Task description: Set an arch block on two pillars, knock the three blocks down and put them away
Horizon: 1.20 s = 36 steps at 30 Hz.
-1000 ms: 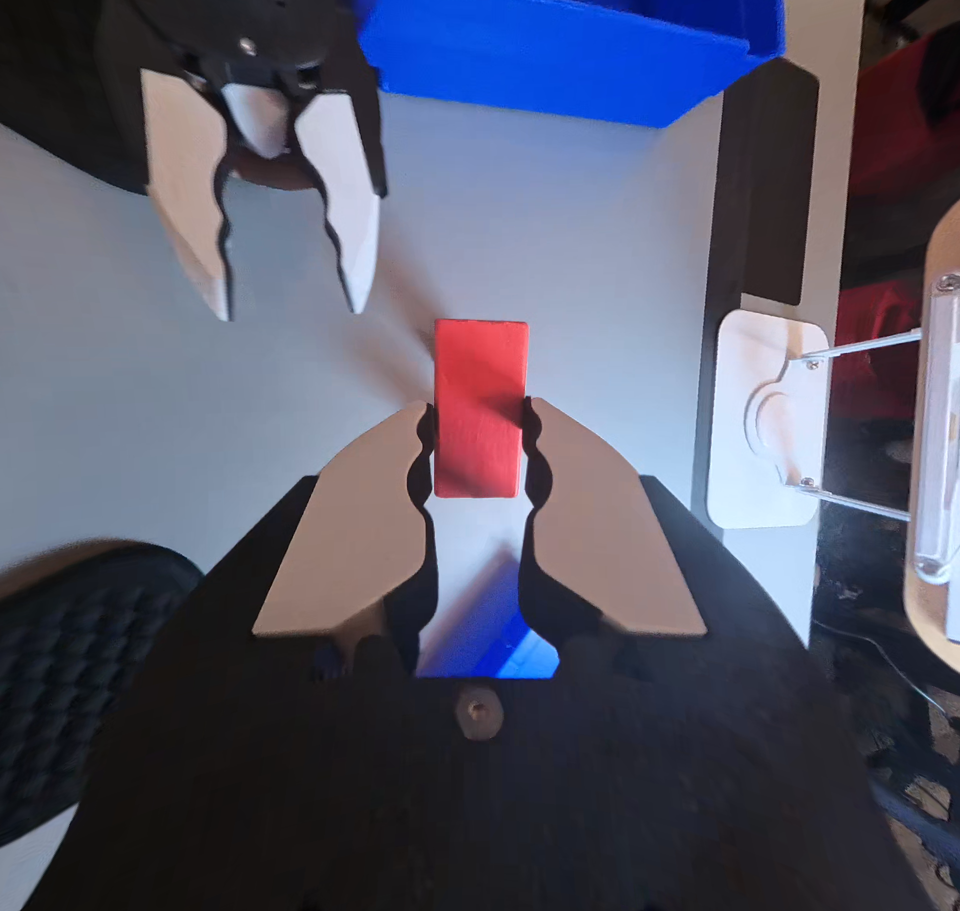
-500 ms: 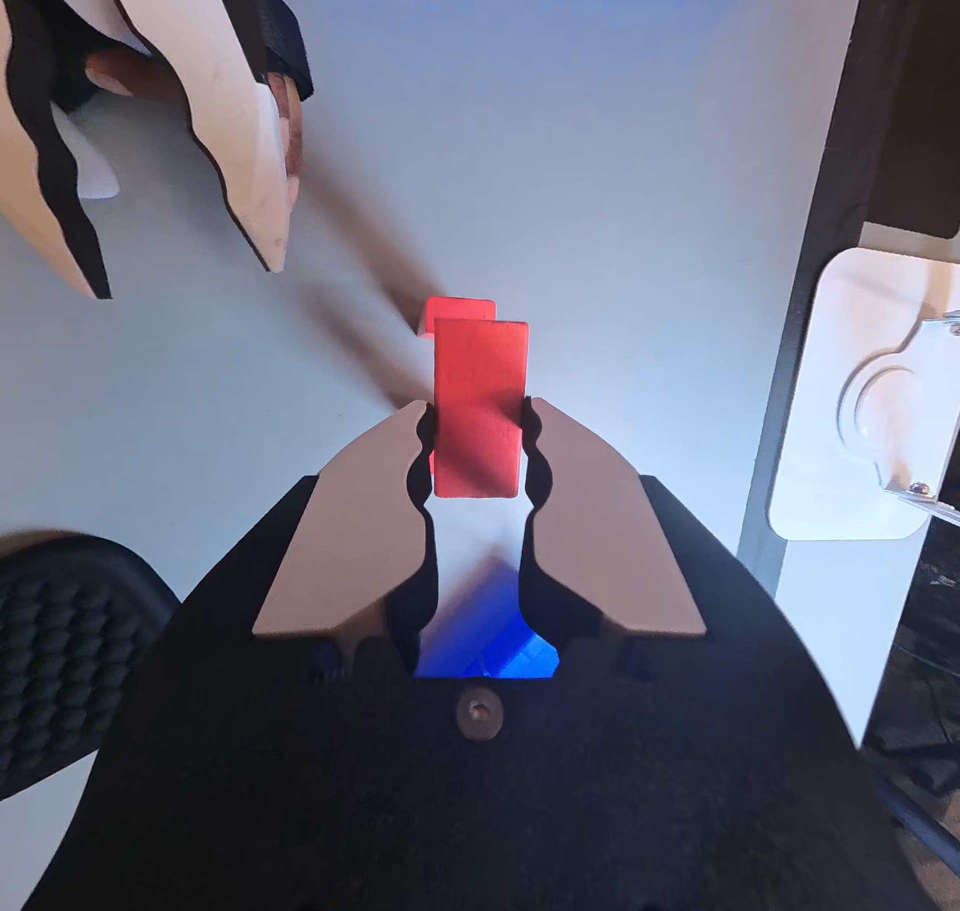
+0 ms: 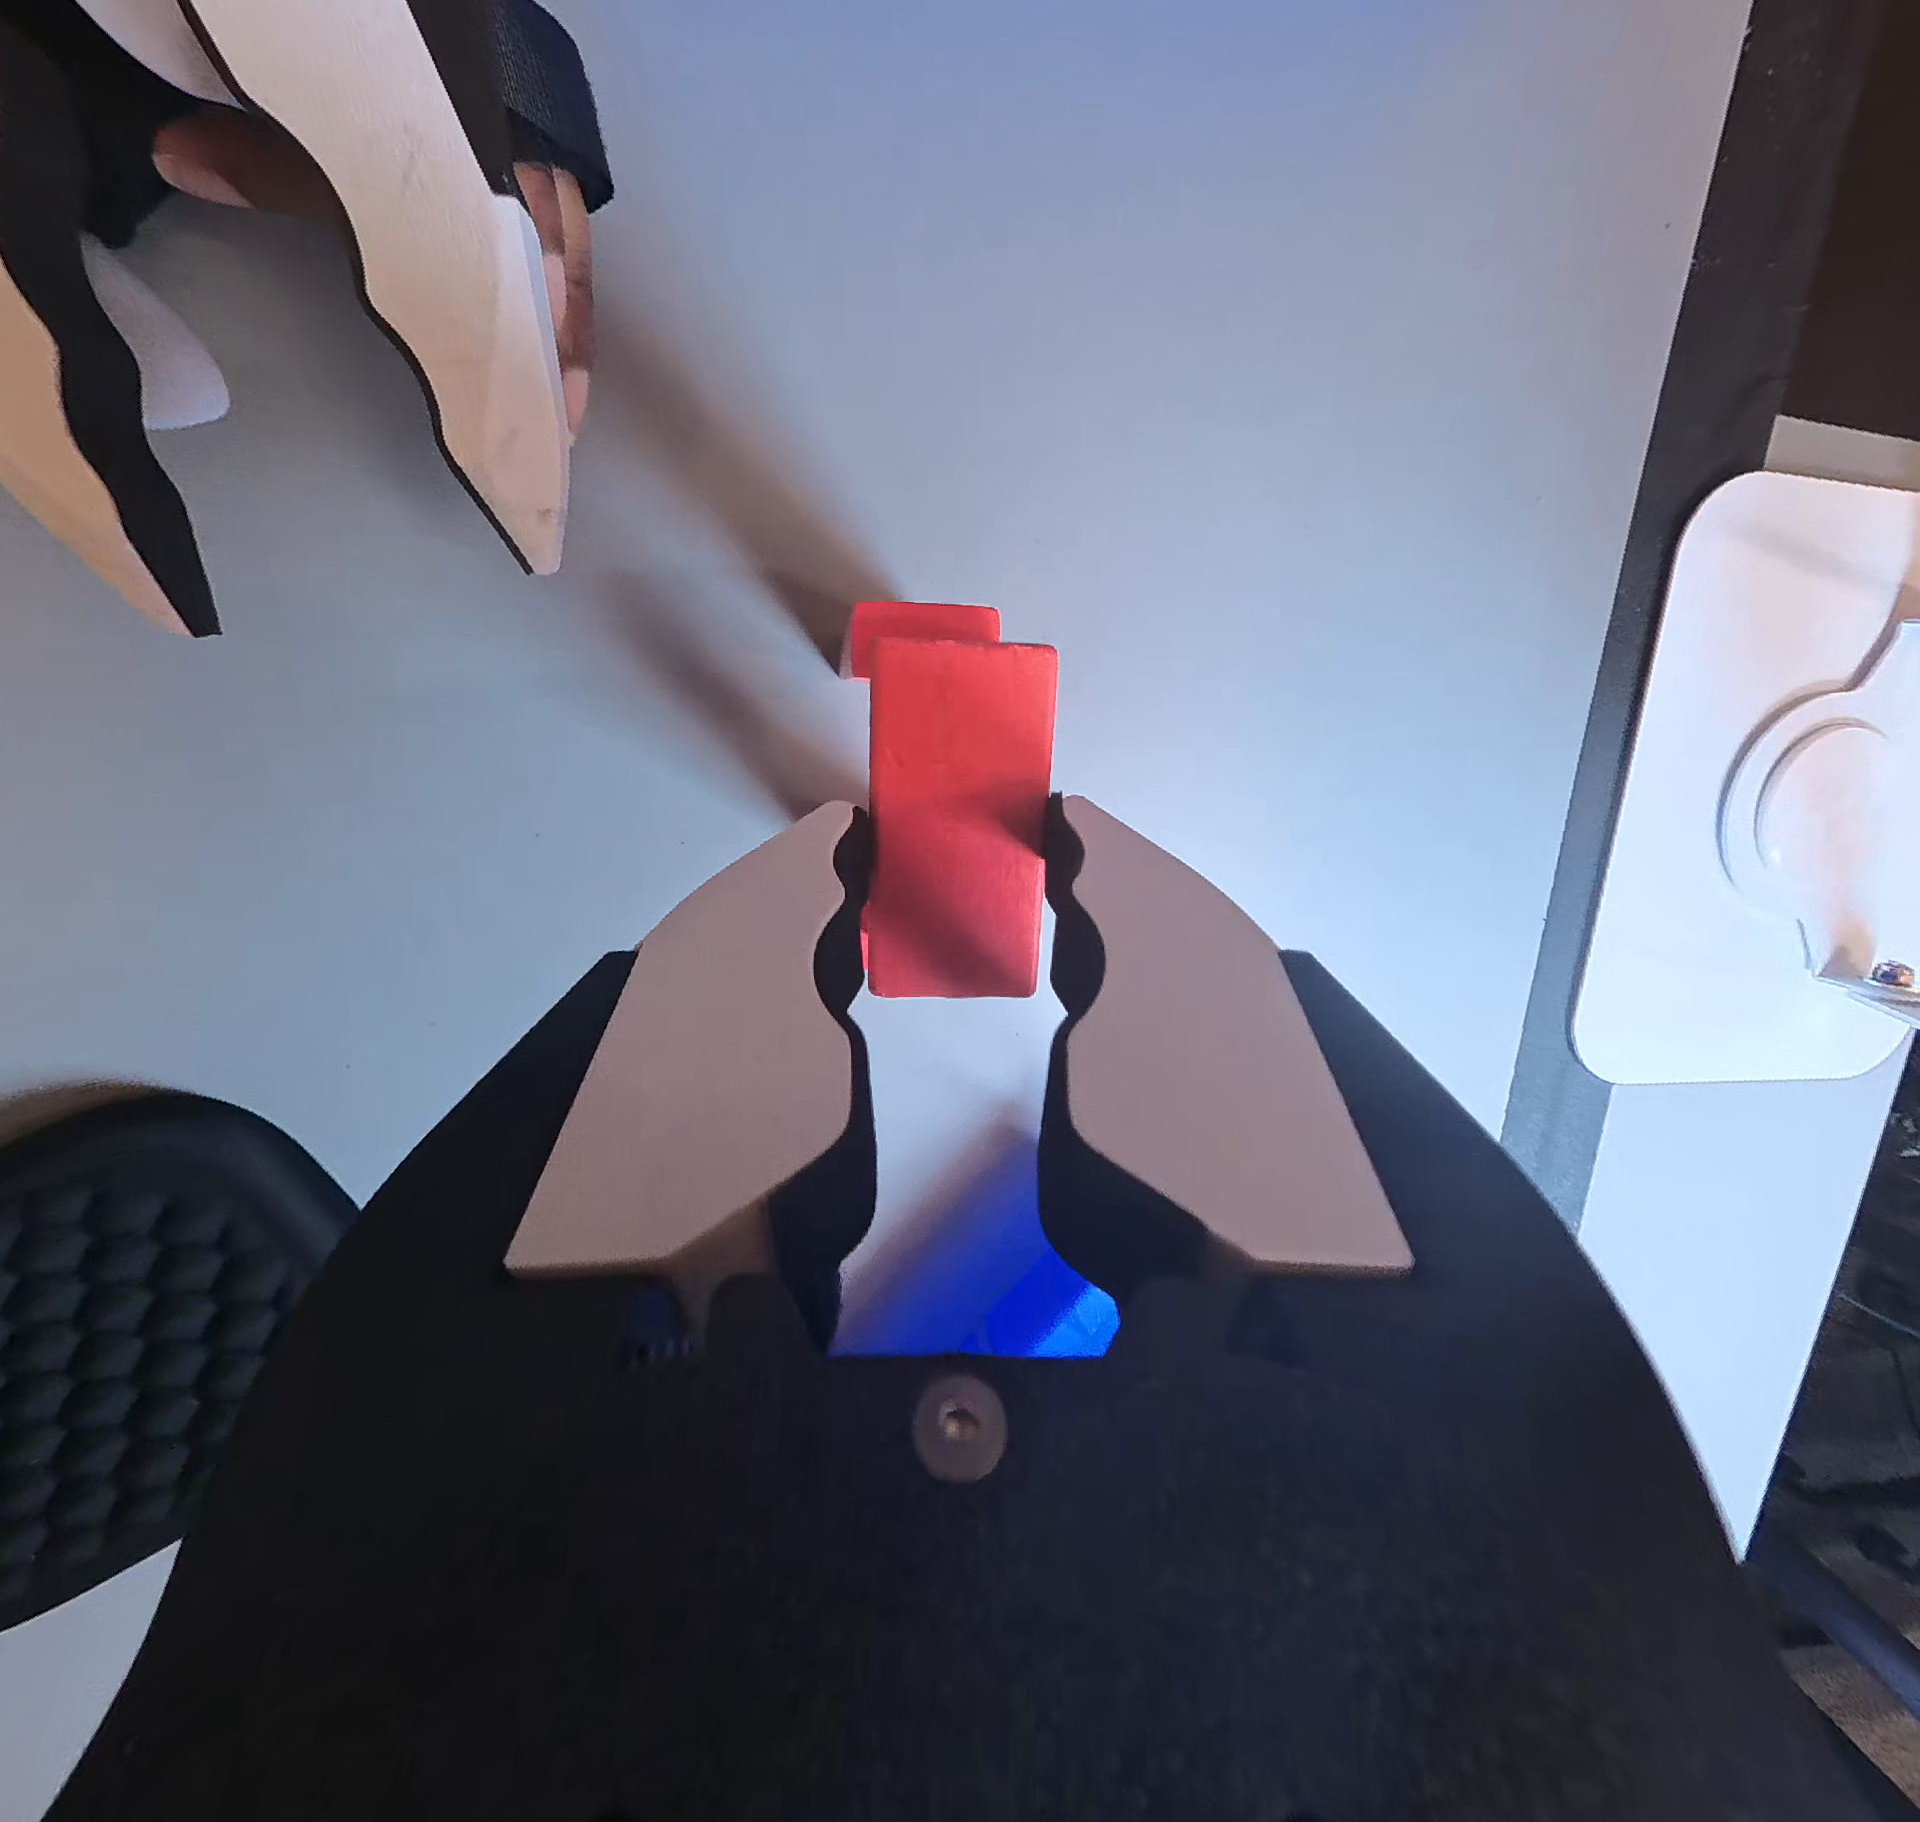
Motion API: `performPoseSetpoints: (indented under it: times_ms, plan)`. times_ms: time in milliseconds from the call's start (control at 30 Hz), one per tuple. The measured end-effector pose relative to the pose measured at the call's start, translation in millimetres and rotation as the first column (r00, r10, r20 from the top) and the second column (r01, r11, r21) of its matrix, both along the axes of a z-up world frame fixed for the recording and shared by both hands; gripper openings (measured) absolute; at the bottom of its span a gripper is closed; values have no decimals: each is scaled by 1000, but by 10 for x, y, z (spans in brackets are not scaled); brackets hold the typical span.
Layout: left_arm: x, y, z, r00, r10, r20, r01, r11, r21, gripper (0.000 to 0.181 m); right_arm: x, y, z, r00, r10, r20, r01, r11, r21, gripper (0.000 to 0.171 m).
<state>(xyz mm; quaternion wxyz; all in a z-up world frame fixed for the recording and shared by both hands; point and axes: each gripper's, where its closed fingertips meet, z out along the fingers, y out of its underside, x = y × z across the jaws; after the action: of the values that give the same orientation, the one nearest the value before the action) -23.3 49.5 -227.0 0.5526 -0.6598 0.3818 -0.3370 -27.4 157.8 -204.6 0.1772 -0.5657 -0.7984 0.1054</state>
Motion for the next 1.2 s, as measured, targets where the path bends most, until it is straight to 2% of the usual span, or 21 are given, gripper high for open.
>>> performPoseSetpoints:
  times_ms: [400,667,933,1100,1200]
  plan:
    - [13,-3,-32,1000,-6,-13,6,1000,-7,56,-5,-10,-9,1000,7,-6,-7,1000,2,33]
    - [7,8,-37,1000,-2,-14,1,1000,-8,56,-18,-14,92,999,13,-52,-12,1000,8,44]
    - [8,13,-40,1000,3,-20,-3,1000,-3,57,-3,-70,425,965,-26,-260,33,999,25,45]
    - [-3,29,-36,1000,15,-20,-15,1000,1,56,125,-182,587,894,-68,-442,93,995,35,45]
    - [-16,47,-33,999,28,-21,-28,1000,4,56,259,-315,584,841,-120,-528,134,991,-12,44]
